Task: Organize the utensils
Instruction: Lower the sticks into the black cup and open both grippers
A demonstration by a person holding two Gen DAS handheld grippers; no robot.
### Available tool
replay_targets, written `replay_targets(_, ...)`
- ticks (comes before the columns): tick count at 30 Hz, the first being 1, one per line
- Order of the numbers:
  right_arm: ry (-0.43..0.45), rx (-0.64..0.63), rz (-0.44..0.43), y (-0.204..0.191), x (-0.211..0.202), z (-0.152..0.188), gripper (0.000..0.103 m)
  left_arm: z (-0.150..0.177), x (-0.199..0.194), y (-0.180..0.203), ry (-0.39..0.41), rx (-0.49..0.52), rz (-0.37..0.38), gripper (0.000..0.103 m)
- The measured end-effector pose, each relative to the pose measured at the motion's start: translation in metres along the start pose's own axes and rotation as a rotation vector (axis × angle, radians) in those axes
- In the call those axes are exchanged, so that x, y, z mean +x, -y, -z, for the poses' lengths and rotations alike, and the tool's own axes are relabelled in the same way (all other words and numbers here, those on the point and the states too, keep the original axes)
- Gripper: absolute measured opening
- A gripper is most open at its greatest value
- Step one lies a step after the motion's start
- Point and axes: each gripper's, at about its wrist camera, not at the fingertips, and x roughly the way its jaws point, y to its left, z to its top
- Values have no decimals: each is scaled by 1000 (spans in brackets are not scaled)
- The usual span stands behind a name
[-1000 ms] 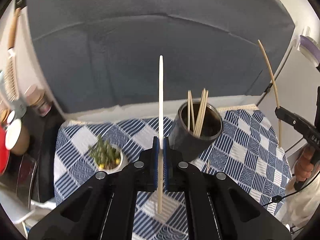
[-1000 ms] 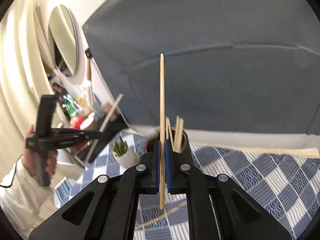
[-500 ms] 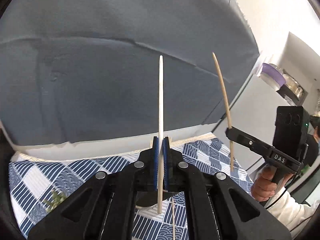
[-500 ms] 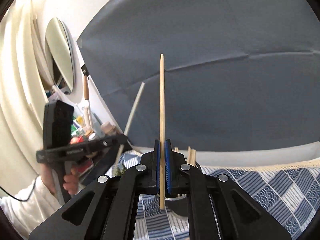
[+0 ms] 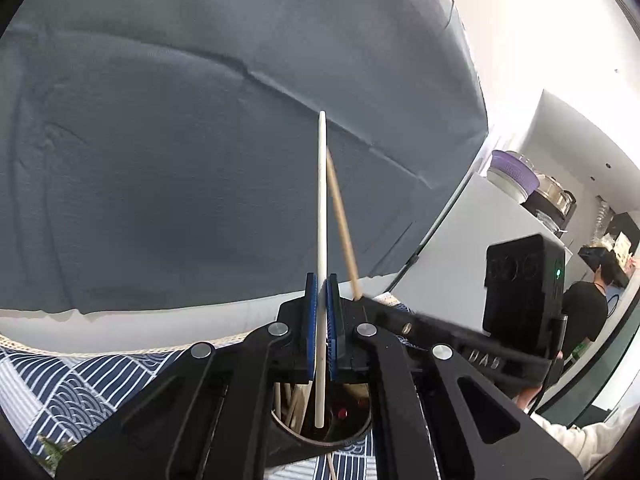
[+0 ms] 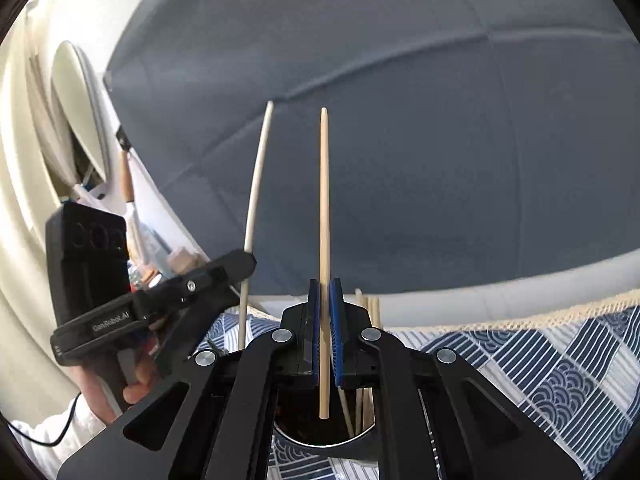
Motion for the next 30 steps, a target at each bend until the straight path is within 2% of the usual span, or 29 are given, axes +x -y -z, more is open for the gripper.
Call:
replay_targets(4, -26, 12, 19, 2, 6, 12, 5, 7, 13, -4, -35, 3, 34, 5)
replay_targets(8, -52, -5, 43, 1, 6, 19, 5, 17, 22, -1, -68, 28, 30, 5)
replay_targets(16, -100, -69, 99, -9, 0, 31, 5, 32, 24, 8, -114, 97, -38, 5)
replay_targets(21, -139, -98, 126, -15, -3, 37, 7, 39, 12, 10, -131, 116, -81, 6)
replay_targets(22, -143, -95, 136, -12, -6, 40, 7, 39, 10, 11, -138, 118, -88, 9)
replay_targets(24, -143, -93, 166, -12, -10, 42, 8, 40, 6, 15, -146, 129, -95, 24)
replay_targets(26, -136, -95, 185, -12, -17, 42, 9, 41, 0, 17, -145, 144, -110, 30)
replay_targets(27, -137, -98, 190, -13, -20, 42, 10, 41, -4, 18, -142, 149, -121, 37)
replay_targets(28, -137, -102, 198, -14, -23, 42, 19, 41, -9, 17, -140, 149, -127, 40)
replay_targets(29, -131, -107, 209, -13, -28, 42, 35, 41, -12, 17, -141, 147, -127, 43)
replay_targets(30, -127, -115, 218, -15, -33, 43, 42, 42, -16, 17, -142, 148, -134, 46)
